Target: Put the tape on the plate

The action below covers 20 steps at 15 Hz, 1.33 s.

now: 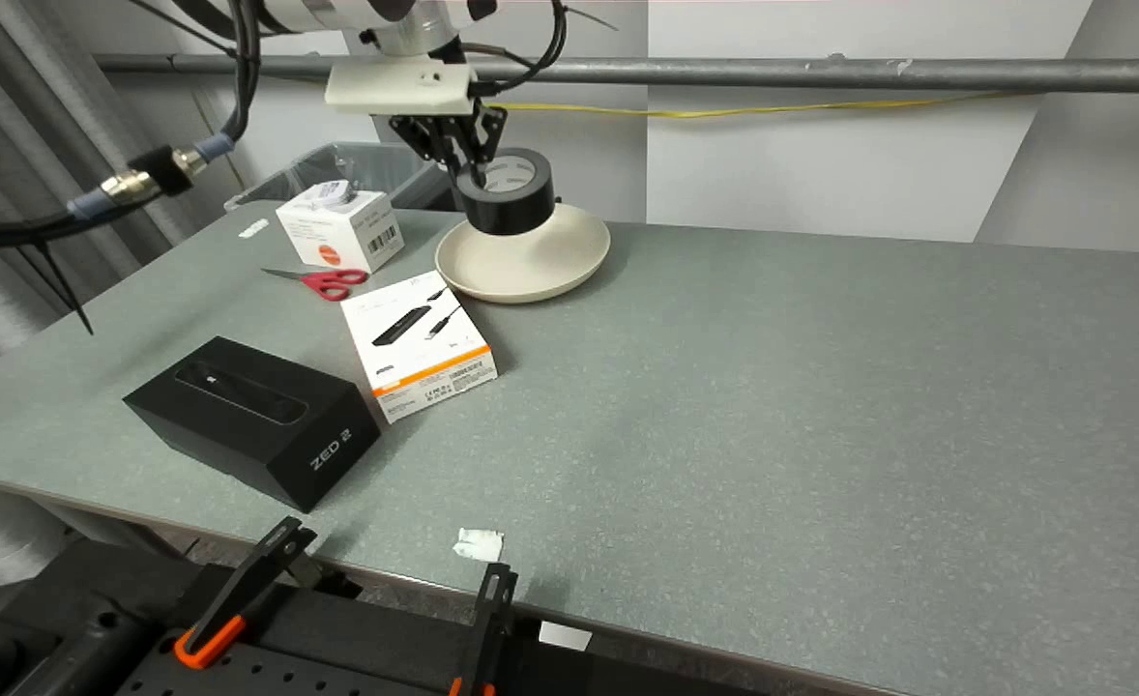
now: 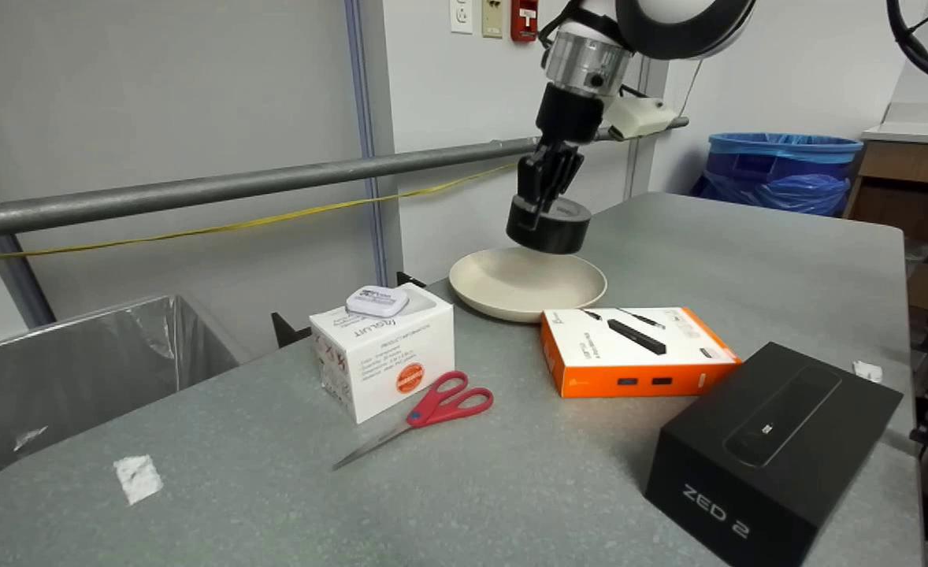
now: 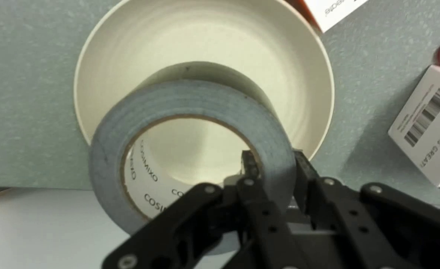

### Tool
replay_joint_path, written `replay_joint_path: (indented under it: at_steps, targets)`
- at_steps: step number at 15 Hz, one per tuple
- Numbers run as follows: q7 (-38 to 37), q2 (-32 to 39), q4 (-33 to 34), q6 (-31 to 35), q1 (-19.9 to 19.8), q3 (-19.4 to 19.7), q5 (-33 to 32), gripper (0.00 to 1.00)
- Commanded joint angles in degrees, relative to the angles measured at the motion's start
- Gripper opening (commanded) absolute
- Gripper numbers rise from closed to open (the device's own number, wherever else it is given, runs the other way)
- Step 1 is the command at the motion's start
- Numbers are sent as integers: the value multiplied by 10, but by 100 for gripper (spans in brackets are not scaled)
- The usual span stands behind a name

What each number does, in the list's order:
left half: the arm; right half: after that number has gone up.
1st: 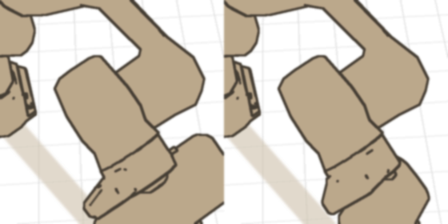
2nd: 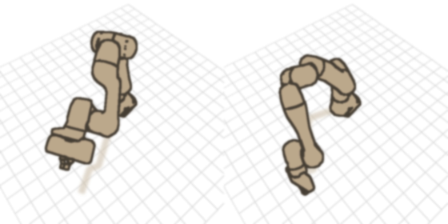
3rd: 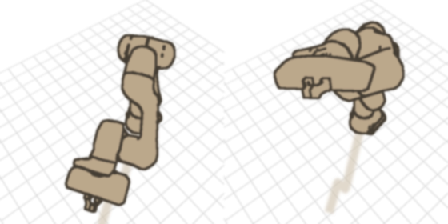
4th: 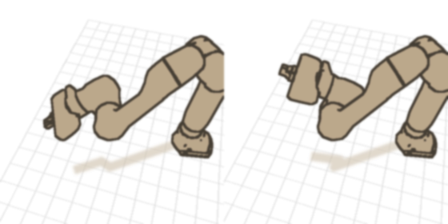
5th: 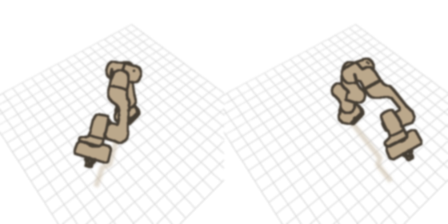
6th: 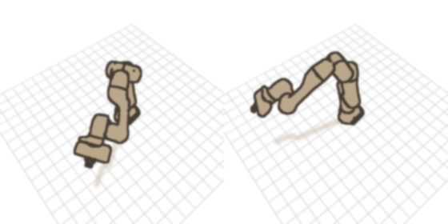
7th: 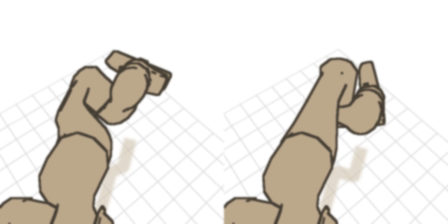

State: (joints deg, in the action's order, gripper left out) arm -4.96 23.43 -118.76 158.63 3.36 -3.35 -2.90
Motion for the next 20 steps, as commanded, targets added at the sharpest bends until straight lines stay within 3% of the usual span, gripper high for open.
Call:
replay_joint_path:
  at_steps: [1, 8, 9, 10, 16, 20]
  targets:
    - [4, 60, 41, 8, 15, 7, 3, 6]
    - [-2, 115, 78, 21, 20, 27, -2, 6]
    - [-5, 117, 82, 21, 21, 31, -2, 50]
    - [-9, 119, 84, 20, 23, 35, -2, 52]
    - [-11, 111, 86, 18, 24, 44, -3, 97]
    - [2, 108, 81, 5, 13, 35, 3, 100]
